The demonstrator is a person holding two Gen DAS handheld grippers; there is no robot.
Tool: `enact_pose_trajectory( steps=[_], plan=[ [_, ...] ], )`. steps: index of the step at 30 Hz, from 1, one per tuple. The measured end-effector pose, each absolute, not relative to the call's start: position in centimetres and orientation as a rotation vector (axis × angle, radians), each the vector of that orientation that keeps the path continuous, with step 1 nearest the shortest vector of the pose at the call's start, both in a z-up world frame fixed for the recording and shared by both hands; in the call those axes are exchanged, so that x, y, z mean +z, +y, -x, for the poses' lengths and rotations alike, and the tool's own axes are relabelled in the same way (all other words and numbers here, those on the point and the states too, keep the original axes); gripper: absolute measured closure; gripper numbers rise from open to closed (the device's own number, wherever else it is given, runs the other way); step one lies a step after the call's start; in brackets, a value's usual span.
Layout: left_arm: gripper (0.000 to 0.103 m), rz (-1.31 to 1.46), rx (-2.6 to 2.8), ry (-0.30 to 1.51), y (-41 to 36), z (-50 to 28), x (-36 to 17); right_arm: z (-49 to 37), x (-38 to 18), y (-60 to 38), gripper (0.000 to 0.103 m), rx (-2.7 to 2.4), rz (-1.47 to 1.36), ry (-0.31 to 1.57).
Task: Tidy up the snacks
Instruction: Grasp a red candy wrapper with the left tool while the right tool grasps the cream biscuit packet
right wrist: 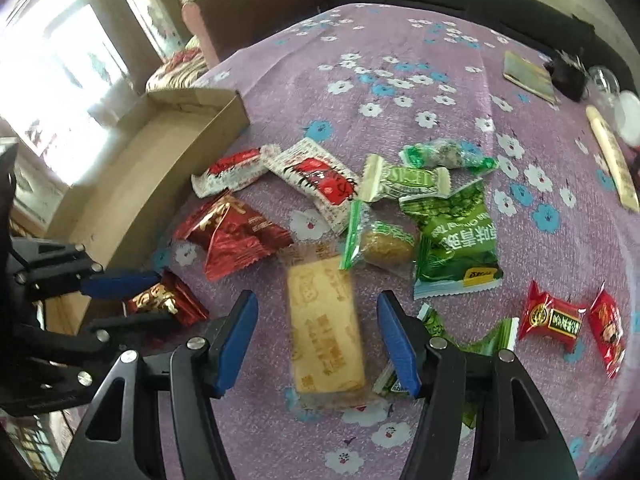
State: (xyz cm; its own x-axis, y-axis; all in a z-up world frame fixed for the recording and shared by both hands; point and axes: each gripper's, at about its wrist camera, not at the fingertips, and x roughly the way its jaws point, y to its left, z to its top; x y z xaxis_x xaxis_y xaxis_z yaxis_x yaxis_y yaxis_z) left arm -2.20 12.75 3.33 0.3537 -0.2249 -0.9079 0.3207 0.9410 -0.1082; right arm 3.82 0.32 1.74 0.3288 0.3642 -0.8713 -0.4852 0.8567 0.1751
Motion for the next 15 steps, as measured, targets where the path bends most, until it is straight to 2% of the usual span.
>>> enact_pose_trajectory(
  steps=[3,4,6,7,8,11,13,14,15],
  plan=[
    [0.071,-0.126,-0.352,1.137,12.3,2.3,3.2,-3.6,1.7,1.3,0.042,0.547,0.194,1.096],
    [0.069,-0.131,-0.346,1.141,12.3,2.3,3.1,-3.5,1.7,1.6,0.047,0.54,0.224,1.09],
    [0.052,-0.14,-0.33,1.162,12.2,2.1,2.8,-3.3,1.6,1.8,0.057,0.518,0.267,1.078],
    [0.052,-0.162,-0.329,1.165,12.0,2.1,2.6,-3.3,1.6,1.7,0.065,0.511,0.274,1.077],
    [0.05,-0.181,-0.324,1.168,11.7,2.2,2.5,-3.4,1.7,1.4,0.068,0.506,0.272,1.08],
    [0.046,-0.213,-0.328,1.19,10.9,2.5,1.8,-3.7,1.8,0.2,0.071,0.53,0.197,1.11],
    [0.053,-0.216,-0.325,1.178,10.6,2.7,1.8,-3.7,1.8,-0.6,0.071,0.547,0.156,1.122],
    [0.073,-0.202,-0.32,1.176,10.7,2.6,1.9,-3.7,1.8,-1.0,0.071,0.559,0.127,1.129],
    [0.086,-0.178,-0.318,1.182,10.9,2.5,2.0,-3.8,1.9,-1.4,0.071,0.578,0.093,1.135]
  ],
)
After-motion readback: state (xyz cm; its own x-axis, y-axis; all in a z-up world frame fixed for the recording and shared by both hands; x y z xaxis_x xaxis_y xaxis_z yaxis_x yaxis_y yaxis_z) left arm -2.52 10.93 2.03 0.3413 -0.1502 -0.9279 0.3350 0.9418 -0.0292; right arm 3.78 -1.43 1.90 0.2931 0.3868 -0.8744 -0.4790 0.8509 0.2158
